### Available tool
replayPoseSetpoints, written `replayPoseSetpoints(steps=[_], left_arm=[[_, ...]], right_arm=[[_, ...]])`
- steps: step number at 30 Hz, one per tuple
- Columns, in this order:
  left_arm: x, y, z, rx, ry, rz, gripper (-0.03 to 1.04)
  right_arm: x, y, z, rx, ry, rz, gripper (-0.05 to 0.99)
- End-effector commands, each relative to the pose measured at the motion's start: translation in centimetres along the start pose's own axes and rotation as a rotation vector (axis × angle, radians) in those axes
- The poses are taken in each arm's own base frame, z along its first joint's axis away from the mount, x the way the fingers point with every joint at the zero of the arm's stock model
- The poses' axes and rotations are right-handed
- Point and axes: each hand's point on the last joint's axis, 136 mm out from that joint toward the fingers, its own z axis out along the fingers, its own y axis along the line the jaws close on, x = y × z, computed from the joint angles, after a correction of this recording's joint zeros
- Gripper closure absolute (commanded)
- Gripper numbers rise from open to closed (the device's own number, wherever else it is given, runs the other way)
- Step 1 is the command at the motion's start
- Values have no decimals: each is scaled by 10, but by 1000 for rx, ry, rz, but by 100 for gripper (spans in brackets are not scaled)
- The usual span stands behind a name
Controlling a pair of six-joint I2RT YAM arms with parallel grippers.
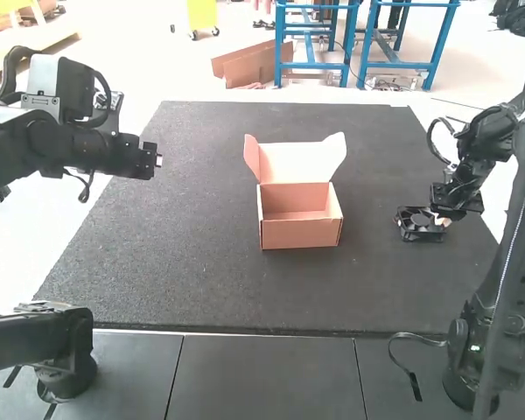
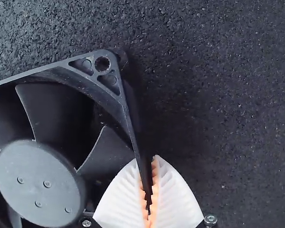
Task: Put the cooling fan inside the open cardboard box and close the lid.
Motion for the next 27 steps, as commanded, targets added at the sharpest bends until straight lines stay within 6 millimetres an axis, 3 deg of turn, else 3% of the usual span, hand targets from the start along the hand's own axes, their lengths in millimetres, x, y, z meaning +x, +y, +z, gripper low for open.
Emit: replayPoseSetpoints(steps=[1, 6, 17, 21, 27], left_arm=[[-16, 5, -11, -17, -55, -1, 4], [-13, 4, -10, -17, -49, 3, 4], [3, 2, -4, -13, -36, 8, 4], [3, 1, -5, -7, -33, 12, 4], [2, -6, -5, 12, -39, 23, 4]], right_arm=[[4, 3, 11, -24, 7, 62, 95], [-4, 5, -9, -29, -44, 91, 95], [0, 26, -94, -106, -236, 127, 94], [5, 41, -132, -134, -306, 163, 94], [10, 80, -188, -213, -425, 176, 94]])
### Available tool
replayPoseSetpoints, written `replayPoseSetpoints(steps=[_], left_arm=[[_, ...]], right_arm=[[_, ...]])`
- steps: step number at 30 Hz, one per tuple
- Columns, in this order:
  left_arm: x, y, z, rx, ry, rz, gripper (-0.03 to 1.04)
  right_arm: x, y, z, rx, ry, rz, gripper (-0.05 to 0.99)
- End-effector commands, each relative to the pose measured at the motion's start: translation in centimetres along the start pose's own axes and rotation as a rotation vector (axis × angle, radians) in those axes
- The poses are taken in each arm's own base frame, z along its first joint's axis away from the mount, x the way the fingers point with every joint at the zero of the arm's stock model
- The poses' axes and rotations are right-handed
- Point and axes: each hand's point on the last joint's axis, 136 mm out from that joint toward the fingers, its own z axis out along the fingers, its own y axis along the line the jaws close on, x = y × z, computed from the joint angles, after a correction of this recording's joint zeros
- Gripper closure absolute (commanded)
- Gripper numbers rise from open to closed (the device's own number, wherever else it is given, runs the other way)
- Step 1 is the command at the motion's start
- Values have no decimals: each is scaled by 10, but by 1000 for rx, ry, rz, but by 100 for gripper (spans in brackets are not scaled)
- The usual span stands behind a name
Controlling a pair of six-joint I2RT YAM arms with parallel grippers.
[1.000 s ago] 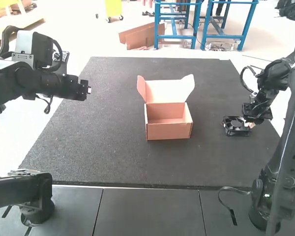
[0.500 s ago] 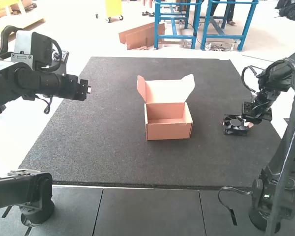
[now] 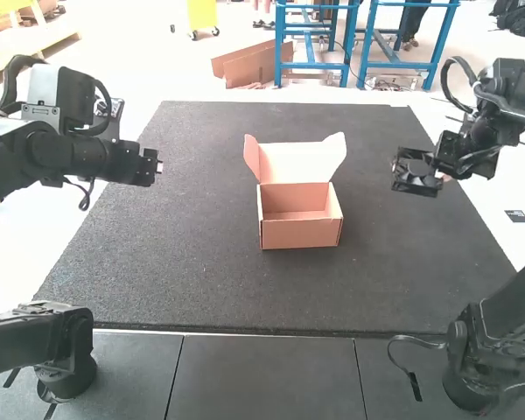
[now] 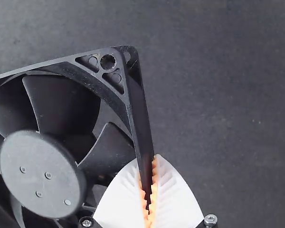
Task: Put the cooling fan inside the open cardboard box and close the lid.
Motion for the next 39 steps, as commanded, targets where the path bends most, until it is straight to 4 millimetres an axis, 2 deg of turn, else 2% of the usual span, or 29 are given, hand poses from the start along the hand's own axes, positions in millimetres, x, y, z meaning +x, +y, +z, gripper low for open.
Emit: replayPoseSetpoints(steps=[1, 8, 15, 19, 26, 34, 39], left_arm=[[-9, -2, -5, 2, -40, 15, 4], [-14, -1, -6, 0, -59, 13, 4], [-18, -2, -8, 3, -72, 17, 4], [-21, -3, -8, 6, -86, 16, 4], [-29, -2, -8, 5, -118, 11, 4], [-29, -2, -9, 4, -119, 11, 4], [-30, -3, -9, 5, -121, 12, 4]], right_arm=[[-6, 35, -32, -85, -69, 37, 94], [16, 90, -61, -170, -9, 5, 94], [47, 165, -75, -296, 48, -125, 94], [62, 191, -76, -308, 83, -194, 94], [81, 216, -62, -314, 146, -248, 94], [71, 224, -18, -251, 108, -285, 94], [71, 228, 9, -228, 113, -311, 94]])
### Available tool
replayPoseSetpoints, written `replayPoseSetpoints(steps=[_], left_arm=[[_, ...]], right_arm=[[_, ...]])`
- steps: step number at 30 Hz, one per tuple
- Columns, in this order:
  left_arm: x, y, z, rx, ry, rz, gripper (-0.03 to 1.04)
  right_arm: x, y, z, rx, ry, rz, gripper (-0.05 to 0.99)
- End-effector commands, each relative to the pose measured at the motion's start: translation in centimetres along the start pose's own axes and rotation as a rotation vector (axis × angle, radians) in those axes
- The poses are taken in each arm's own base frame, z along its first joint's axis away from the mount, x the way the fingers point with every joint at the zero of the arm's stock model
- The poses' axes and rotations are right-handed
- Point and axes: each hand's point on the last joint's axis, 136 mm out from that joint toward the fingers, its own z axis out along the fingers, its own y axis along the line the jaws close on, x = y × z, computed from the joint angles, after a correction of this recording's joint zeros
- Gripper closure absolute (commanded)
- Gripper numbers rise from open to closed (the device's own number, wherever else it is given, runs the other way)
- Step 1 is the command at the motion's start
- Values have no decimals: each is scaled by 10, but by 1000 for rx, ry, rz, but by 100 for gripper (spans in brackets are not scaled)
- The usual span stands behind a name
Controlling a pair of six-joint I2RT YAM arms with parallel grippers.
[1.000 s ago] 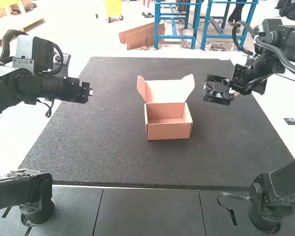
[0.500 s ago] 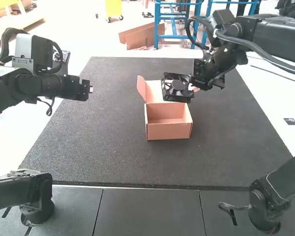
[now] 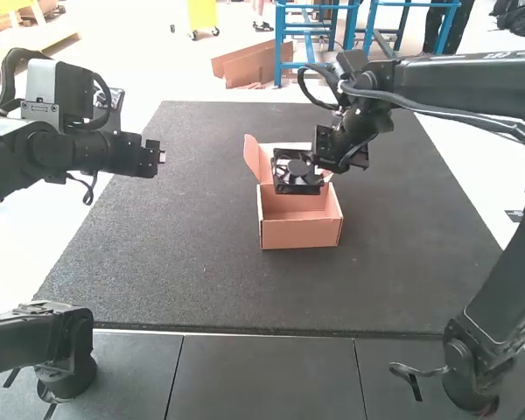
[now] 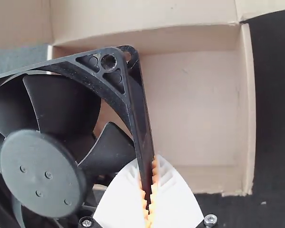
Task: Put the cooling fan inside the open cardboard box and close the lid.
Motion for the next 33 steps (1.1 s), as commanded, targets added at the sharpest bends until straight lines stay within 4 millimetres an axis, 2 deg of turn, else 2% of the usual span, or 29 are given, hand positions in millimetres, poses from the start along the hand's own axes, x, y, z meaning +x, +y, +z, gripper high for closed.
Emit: replayPoseSetpoints(steps=[1, 4, 15, 22, 26, 27, 29, 31, 33], left_arm=[[-11, 0, -8, 0, -42, 12, 4], [-11, 0, -8, 0, -39, 12, 4], [-11, 0, -7, -3, -40, 9, 4], [-22, 0, -7, -1, -54, 10, 4], [-27, 0, -4, -1, -52, 10, 4], [-28, 0, -3, -1, -54, 10, 4], [-30, 0, 0, 0, -48, 10, 4], [-32, 0, 2, 0, -48, 8, 4], [-30, -1, 6, 0, -35, 9, 4]], right_arm=[[-13, 3, 4, 11, -39, -31, 94], [-16, 2, 18, 19, -36, -40, 94], [-4, -12, 57, 68, 31, -87, 94], [-5, -32, 70, 107, 39, -83, 94], [-5, -37, 75, 112, 47, -80, 93], [-6, -37, 75, 107, 46, -88, 88], [-11, -35, 74, 91, 30, -82, 72], [-20, -30, 70, 63, 18, -74, 49], [-26, -23, 64, 28, 16, -69, 15]])
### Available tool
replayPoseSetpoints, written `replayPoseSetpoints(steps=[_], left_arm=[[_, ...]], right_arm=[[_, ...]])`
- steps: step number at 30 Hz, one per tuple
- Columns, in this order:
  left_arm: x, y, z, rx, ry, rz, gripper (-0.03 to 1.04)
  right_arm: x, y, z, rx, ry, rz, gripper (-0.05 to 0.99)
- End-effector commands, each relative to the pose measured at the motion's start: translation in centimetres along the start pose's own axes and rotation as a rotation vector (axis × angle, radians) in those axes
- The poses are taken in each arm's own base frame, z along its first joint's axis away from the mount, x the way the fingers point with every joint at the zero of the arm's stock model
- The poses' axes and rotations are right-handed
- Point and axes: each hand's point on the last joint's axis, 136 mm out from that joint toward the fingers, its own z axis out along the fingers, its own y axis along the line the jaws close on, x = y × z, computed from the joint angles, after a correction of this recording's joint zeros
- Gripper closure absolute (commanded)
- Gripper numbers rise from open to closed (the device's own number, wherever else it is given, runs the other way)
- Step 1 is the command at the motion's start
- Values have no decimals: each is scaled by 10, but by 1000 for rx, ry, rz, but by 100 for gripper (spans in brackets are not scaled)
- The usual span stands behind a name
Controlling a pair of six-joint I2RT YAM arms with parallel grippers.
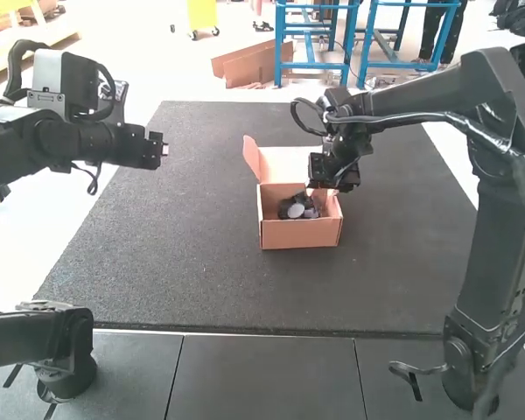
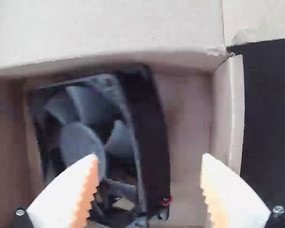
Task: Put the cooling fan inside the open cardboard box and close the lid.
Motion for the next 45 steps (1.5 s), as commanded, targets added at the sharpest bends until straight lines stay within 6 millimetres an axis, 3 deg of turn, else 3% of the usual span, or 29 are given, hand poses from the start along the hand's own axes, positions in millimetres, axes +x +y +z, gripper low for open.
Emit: replayPoseSetpoints(steps=[1, 4, 7, 13, 20, 26, 32, 45], left_arm=[[-16, -1, -2, 0, -35, 9, 4], [-15, -1, 2, 0, -26, 8, 4], [-13, -1, 7, 0, -17, 4, 4], [-6, -3, 25, 1, 15, -18, 4], [-5, -11, 47, 11, 41, -55, 4], [-15, -34, 63, 36, 45, -36, 4], [-25, -48, 84, 51, 68, -25, 4], [-38, -60, 129, 51, 89, -20, 4]], right_arm=[[-23, 10, -18, -67, -40, 7, 8], [-32, 18, -33, -123, -38, 14, 5], [-44, 18, -60, -169, -60, 27, 4], [-75, -16, -104, -151, -237, 36, 4], [-77, -54, -124, -59, -354, 20, 3], [-76, -71, -122, -16, -404, 19, 3], [-88, -88, -128, -19, -449, 55, 3], [-119, -82, -121, -60, -456, 47, 3]])
